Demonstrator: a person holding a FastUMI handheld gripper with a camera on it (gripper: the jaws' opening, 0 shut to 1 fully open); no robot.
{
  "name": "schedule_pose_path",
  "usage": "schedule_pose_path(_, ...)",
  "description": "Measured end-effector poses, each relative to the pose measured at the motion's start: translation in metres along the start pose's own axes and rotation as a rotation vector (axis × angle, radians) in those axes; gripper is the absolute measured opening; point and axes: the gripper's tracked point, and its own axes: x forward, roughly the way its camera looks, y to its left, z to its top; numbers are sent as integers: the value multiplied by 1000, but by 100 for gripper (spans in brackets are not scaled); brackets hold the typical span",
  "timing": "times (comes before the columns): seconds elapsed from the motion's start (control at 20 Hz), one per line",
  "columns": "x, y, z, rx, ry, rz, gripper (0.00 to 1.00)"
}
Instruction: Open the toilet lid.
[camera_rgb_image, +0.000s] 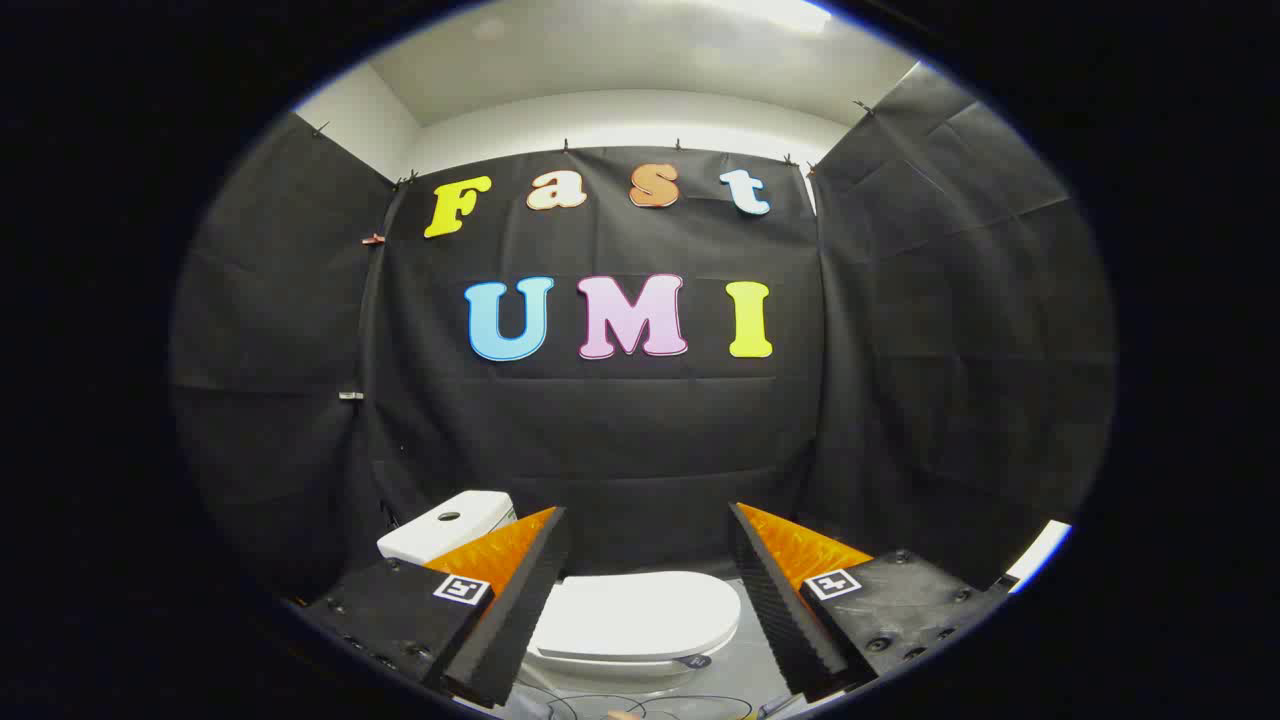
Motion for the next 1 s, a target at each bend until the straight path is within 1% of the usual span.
schedule_pose_path(0.15,0,-2,1,2,1,-4,98)
schedule_pose_path(0.3,1,6,-2,-6,14,19,98)
schedule_pose_path(1.0,1,0,0,24,15,1,98)
